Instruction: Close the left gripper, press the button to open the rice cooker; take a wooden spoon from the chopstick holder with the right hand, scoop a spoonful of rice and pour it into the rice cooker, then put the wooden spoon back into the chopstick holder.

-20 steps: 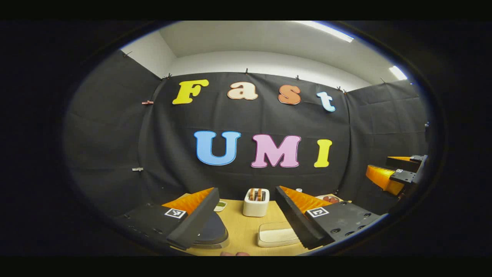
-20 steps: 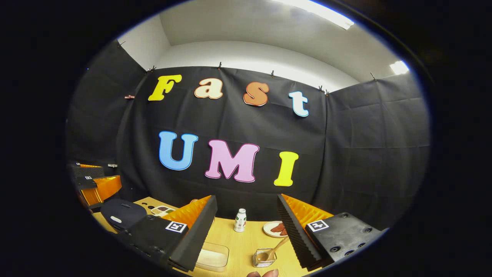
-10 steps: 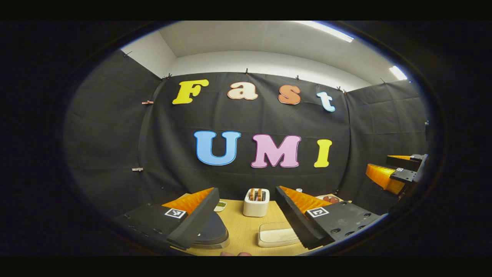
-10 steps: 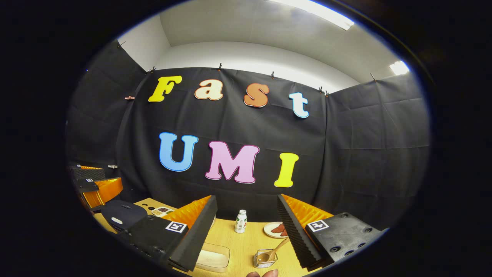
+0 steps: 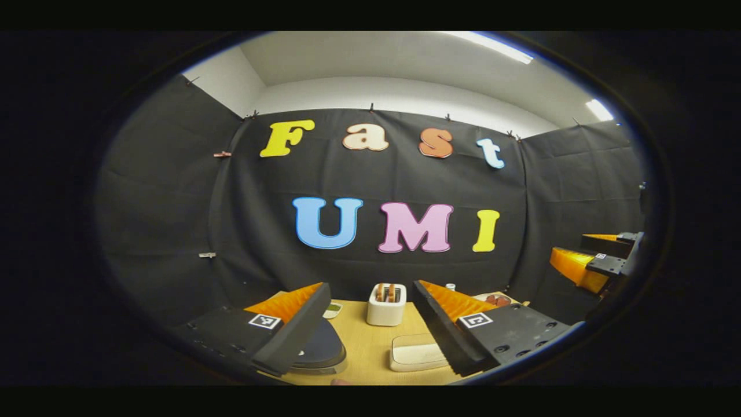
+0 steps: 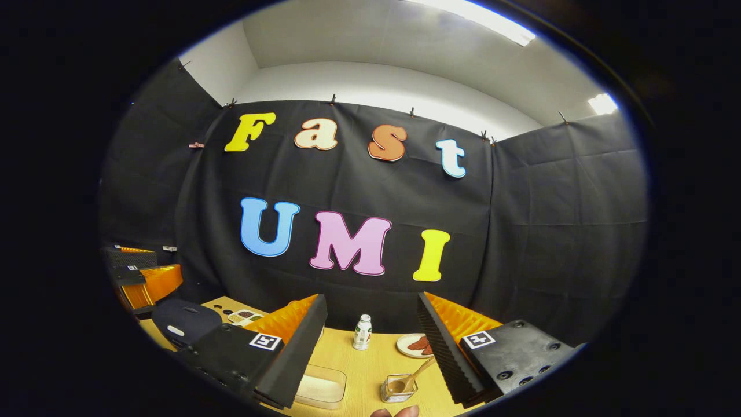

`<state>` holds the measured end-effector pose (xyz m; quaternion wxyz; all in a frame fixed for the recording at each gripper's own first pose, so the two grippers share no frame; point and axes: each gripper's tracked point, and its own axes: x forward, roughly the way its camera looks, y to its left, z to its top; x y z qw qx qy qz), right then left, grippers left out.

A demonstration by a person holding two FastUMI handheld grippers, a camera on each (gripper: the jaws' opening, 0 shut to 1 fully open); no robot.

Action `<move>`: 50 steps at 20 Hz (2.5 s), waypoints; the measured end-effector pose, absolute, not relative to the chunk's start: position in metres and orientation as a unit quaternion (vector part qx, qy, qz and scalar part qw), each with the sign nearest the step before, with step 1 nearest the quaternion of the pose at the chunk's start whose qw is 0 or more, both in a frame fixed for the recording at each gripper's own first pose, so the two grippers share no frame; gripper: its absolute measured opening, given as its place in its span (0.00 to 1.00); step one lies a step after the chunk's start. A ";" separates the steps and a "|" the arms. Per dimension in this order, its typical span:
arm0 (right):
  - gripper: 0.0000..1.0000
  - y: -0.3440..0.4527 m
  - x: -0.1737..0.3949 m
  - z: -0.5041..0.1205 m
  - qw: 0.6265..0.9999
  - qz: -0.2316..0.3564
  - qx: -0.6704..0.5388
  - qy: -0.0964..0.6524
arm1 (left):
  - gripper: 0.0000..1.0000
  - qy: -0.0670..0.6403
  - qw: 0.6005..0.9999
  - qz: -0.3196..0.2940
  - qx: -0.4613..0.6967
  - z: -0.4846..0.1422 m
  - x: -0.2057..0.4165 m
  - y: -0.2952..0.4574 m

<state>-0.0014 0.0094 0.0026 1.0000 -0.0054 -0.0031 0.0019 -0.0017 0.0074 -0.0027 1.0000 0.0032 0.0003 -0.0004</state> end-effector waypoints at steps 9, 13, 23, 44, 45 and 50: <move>0.97 0.020 0.003 -0.002 1.000 0.010 -0.009 0.001 | 0.05 0.062 0.998 -0.014 -0.021 -0.042 0.005 0.034; 0.97 0.016 0.002 -0.002 1.000 0.005 -0.018 0.001 | 0.05 0.106 0.993 0.004 -0.048 -0.074 0.013 0.078; 0.98 0.001 0.003 -0.010 0.999 -0.017 -0.030 0.008 | 0.08 0.267 0.958 0.023 -0.106 -0.199 0.024 0.143; 0.97 -0.010 0.007 -0.023 0.999 -0.028 -0.035 0.024 | 0.07 0.353 0.931 0.027 -0.086 -0.250 0.018 0.145; 0.97 -0.012 0.005 -0.022 0.999 -0.029 -0.034 0.024 | 0.10 0.351 0.932 0.028 -0.080 -0.245 0.016 0.145; 0.98 -0.021 -0.002 -0.021 0.998 -0.041 -0.032 0.025 | 0.07 0.303 0.950 0.027 -0.075 -0.201 0.030 0.147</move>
